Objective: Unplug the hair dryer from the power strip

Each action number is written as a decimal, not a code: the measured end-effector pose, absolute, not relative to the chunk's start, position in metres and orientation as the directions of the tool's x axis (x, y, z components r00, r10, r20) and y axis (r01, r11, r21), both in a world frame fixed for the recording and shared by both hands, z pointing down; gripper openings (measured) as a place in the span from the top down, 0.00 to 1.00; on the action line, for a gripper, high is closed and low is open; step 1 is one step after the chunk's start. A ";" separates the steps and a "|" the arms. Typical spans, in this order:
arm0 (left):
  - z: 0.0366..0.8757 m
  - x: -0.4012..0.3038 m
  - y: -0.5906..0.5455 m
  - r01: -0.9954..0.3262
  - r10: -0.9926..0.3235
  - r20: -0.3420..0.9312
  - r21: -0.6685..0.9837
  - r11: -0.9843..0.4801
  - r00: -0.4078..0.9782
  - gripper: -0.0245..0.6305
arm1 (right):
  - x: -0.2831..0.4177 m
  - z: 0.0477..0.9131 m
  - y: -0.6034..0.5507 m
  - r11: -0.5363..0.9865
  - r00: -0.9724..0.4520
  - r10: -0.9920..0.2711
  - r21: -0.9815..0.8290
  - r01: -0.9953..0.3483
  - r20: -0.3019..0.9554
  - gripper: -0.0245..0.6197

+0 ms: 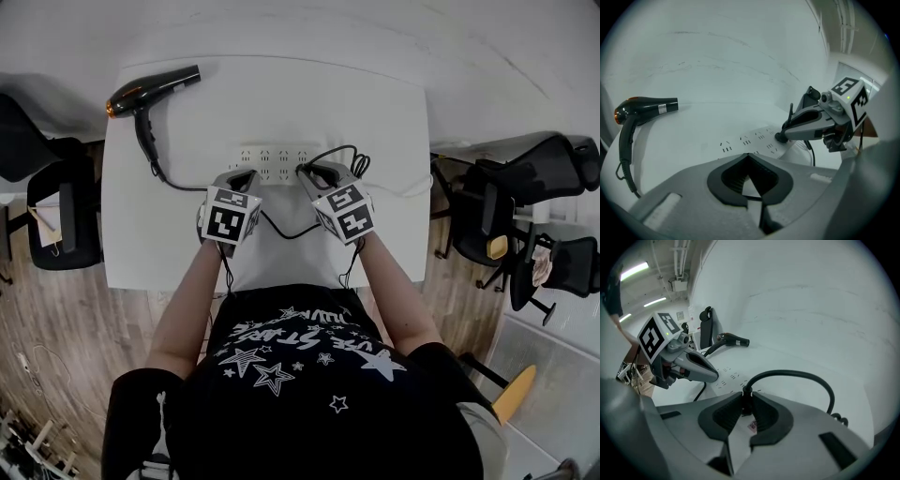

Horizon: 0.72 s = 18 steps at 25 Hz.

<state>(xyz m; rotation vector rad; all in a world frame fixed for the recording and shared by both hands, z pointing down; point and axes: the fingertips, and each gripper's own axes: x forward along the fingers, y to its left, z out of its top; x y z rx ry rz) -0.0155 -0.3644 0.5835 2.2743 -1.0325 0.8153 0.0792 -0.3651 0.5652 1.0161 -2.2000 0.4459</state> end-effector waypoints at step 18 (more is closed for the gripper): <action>0.584 -0.014 -0.364 -0.786 -0.474 0.707 0.188 -0.589 0.525 0.95 | 0.078 0.565 -0.366 0.675 -0.471 -0.536 0.021 -0.737 0.701 0.84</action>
